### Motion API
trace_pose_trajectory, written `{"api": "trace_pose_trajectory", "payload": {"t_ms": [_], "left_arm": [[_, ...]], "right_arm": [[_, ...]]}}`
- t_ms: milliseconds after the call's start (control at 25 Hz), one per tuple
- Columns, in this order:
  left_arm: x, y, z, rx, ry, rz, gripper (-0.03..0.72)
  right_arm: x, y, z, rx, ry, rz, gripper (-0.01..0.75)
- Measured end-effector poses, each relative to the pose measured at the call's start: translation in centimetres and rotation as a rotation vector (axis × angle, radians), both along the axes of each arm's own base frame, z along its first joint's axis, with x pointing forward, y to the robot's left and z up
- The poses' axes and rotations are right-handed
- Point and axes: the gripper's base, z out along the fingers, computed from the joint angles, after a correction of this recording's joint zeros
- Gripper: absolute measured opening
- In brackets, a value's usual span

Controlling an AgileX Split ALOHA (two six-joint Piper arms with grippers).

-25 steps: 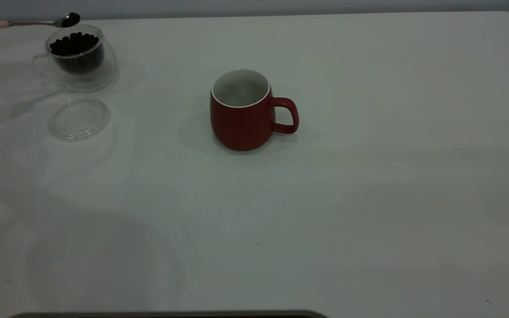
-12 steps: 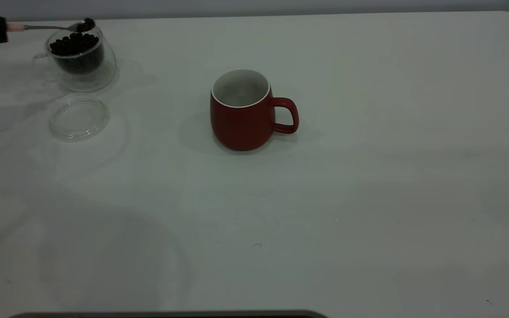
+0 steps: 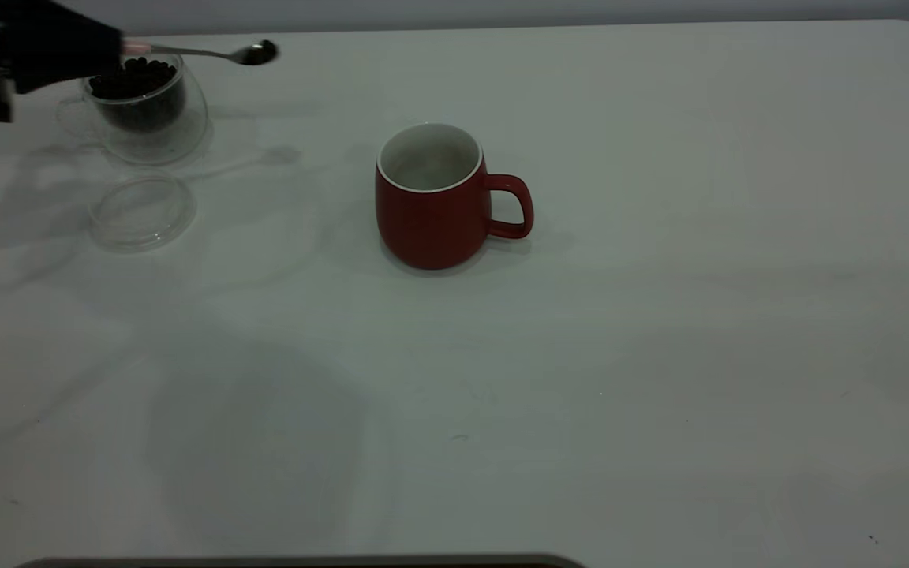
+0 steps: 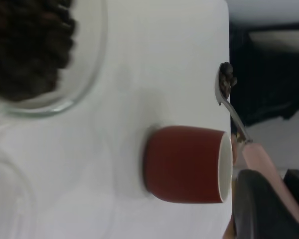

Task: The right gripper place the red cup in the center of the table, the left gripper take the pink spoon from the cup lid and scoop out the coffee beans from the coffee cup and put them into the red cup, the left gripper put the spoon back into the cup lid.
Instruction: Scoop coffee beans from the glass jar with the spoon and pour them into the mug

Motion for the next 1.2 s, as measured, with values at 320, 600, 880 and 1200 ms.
{"api": "trace_pose_trajectory", "payload": {"t_ms": [320, 600, 880, 1200], "left_arm": [[0.4, -5.1, 0.0, -0.001, 0.001, -0.118, 0.119], [0.1, -8.0, -0.1, 0.011, 0.016, -0.197, 0.119], [-0.2, -8.8, -0.4, 0.039, 0.026, -0.248, 0.119], [-0.4, -10.1, -0.4, 0.049, 0.029, -0.288, 0.119]], "right_arm": [[0.0, 0.0, 0.0, 0.000, 0.000, 0.000, 0.591], [0.0, 0.0, 0.0, 0.000, 0.000, 0.000, 0.591], [0.0, 0.0, 0.0, 0.000, 0.000, 0.000, 0.591], [0.0, 0.0, 0.0, 0.000, 0.000, 0.000, 0.591]]}}
